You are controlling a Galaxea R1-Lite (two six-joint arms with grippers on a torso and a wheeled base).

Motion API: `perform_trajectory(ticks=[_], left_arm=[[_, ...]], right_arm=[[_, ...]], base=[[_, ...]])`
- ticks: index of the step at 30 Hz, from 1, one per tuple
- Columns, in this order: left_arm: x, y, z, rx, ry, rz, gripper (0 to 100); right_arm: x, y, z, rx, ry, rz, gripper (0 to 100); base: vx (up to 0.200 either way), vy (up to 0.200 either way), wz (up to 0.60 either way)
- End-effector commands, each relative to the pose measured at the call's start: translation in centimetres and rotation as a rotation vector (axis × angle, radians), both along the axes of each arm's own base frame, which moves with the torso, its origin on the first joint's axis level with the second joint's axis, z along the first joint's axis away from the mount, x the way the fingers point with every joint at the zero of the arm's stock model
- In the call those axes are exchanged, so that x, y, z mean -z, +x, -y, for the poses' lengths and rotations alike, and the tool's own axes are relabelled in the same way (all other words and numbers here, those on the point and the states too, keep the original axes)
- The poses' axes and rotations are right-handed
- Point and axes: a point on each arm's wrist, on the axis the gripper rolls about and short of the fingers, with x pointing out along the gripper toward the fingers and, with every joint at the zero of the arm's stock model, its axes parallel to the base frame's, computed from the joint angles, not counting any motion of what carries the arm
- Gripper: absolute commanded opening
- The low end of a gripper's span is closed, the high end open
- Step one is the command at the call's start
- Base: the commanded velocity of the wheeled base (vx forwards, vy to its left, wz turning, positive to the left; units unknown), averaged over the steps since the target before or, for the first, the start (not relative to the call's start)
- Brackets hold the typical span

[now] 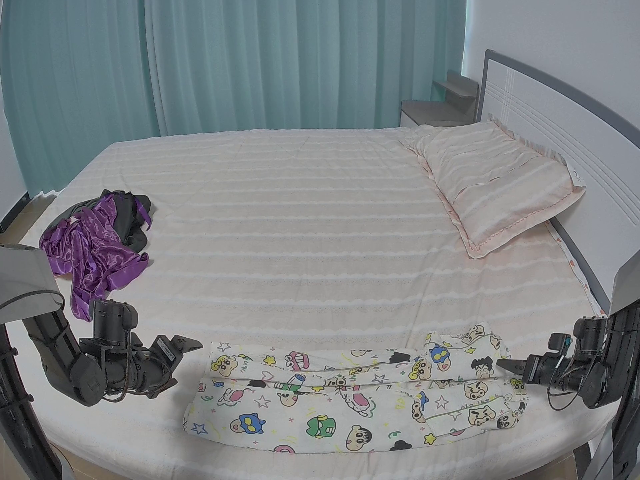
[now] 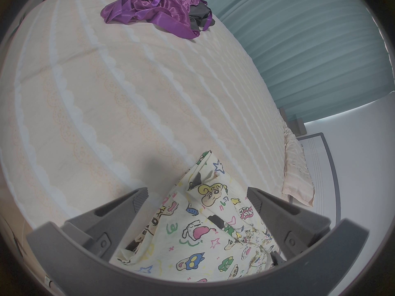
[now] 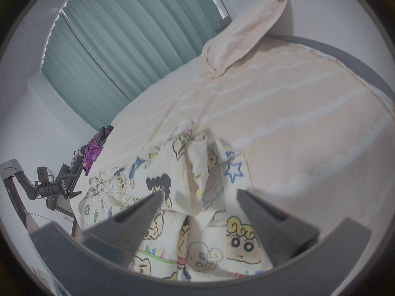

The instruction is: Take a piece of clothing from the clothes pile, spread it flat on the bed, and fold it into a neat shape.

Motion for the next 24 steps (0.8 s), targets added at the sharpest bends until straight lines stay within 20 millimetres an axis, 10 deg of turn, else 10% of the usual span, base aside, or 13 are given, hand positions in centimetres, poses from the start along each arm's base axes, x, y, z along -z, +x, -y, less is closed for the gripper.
perform_trajectory(ticks=[1, 11, 24], left_arm=[[0.2, 0.0, 0.0, 0.000, 0.001, -0.007, 100], [0.2, 0.0, 0.0, 0.004, 0.001, -0.008, 100], [0.2, -0.1, 0.1, 0.007, 0.000, -0.010, 100]], right_arm=[[-3.0, 0.7, 0.3, 0.013, -0.026, 0.131, 100], [-4.9, 5.4, -0.9, -0.014, 0.033, 0.115, 100], [-1.7, 9.2, -4.4, -0.062, -0.005, 0.045, 100]], base=[[0.000, 0.000, 0.00], [0.000, 0.000, 0.00], [0.000, 0.000, 0.00]])
